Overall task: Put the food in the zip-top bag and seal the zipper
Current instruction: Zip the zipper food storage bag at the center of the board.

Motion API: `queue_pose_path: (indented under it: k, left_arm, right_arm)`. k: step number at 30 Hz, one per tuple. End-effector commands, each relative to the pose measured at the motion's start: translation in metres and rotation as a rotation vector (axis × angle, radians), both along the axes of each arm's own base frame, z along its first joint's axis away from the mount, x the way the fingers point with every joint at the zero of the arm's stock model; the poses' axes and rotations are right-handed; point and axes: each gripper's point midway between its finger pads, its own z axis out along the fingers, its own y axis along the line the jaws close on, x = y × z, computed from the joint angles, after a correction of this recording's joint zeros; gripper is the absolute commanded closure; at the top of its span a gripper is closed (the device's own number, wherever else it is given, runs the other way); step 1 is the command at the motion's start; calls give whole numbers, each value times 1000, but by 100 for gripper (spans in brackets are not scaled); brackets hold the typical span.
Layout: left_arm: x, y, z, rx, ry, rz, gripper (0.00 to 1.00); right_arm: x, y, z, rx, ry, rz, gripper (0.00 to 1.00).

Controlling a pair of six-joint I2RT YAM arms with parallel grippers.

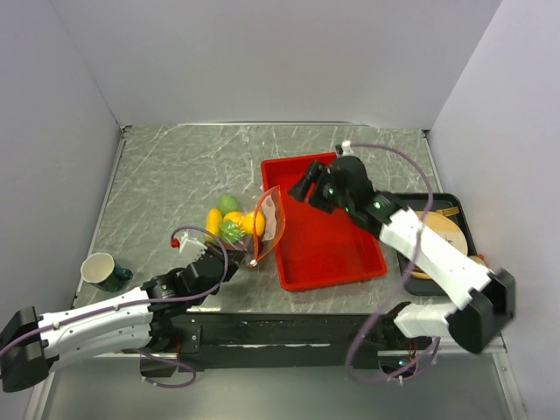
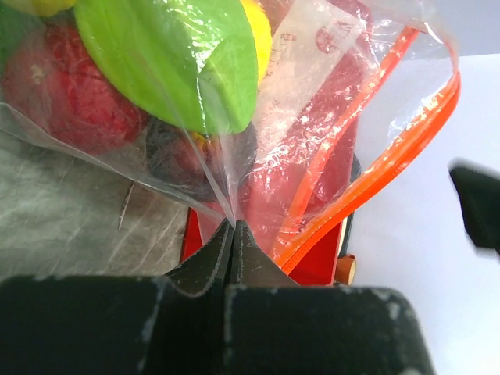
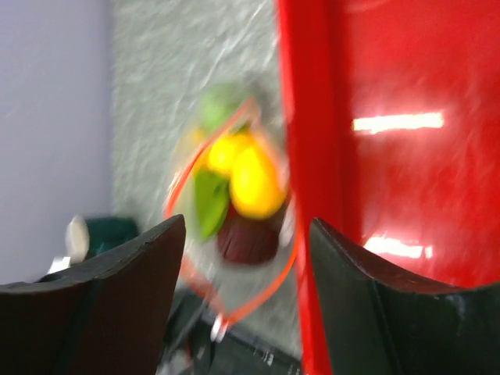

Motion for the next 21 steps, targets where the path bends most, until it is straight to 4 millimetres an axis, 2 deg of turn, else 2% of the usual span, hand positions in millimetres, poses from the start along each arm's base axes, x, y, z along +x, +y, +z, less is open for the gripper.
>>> queue_pose_path:
  k: [1,3,6,9,10,13,16,21]
  left_arm:
    - [10,-11,36,-71,-79,11,99]
    - [11,-11,35,-66,-77,12,99]
    - [11,-11,37,-67,-80,11,99]
    - [11,-14,43,-86,-94,5,99]
    - [10,-15,41,-81,-92,-2,99]
    - [9,-16,39,-79,-92,-18,99]
    - [8,-18,35,-74,-92,-31,99]
    - [7,-18,34,-66,-102,-40,99]
  right_arm:
    - [-55,16,-7,87,59,98,32]
    - [-76,25,-19,127,122,130,42]
    - [-109,50,-28,189,202,220,45]
    - [-129,69,-36,244,254,276,45]
    - [-128,75,-32,278,240,290,46]
    - [-137,84,-42,270,291,316,48]
    - [-143,96,-42,292,305,356,49]
    - [-144,108,-55,284,355,376,52]
